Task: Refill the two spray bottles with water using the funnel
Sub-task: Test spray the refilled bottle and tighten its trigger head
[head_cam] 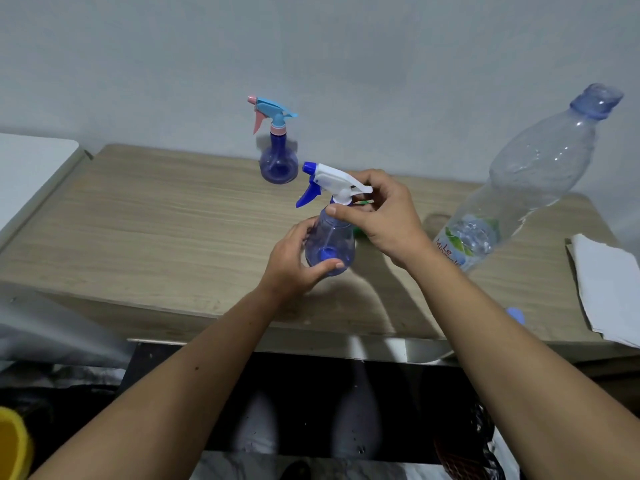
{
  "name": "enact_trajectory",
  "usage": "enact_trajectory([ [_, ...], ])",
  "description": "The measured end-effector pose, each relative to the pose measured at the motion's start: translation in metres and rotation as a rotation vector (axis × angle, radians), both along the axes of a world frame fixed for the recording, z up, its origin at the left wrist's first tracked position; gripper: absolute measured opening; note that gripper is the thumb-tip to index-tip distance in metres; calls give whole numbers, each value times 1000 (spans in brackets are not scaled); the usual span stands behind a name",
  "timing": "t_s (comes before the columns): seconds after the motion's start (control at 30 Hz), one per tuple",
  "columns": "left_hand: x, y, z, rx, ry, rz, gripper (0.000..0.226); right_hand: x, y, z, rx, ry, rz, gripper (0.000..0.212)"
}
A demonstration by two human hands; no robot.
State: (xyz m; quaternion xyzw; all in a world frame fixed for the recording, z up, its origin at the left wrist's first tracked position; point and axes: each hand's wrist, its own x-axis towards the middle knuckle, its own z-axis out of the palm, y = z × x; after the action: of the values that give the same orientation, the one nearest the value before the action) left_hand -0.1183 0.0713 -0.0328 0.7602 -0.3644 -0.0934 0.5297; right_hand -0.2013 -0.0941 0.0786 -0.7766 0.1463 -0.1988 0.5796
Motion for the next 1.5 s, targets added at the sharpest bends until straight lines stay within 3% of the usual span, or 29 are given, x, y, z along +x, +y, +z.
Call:
enact_trajectory([
  [0.23,2,0,1,15,-25,-10,78,0,1,5,-137,73,-61,33],
  [0.63,0,-1,9,53,20,-4,82,-7,11,9,-93,38,-60,35],
  [0.83,2,-2,15,20,42,2,80,-3,6,11,-173,50,-50,37],
  [1.17,73,-41,44,22,37,57,82,73,-31,35,-174,-11,-81,36],
  [1.5,137,-98,22,72,108,46,87,141,-80,13,-195,38,-123,38],
])
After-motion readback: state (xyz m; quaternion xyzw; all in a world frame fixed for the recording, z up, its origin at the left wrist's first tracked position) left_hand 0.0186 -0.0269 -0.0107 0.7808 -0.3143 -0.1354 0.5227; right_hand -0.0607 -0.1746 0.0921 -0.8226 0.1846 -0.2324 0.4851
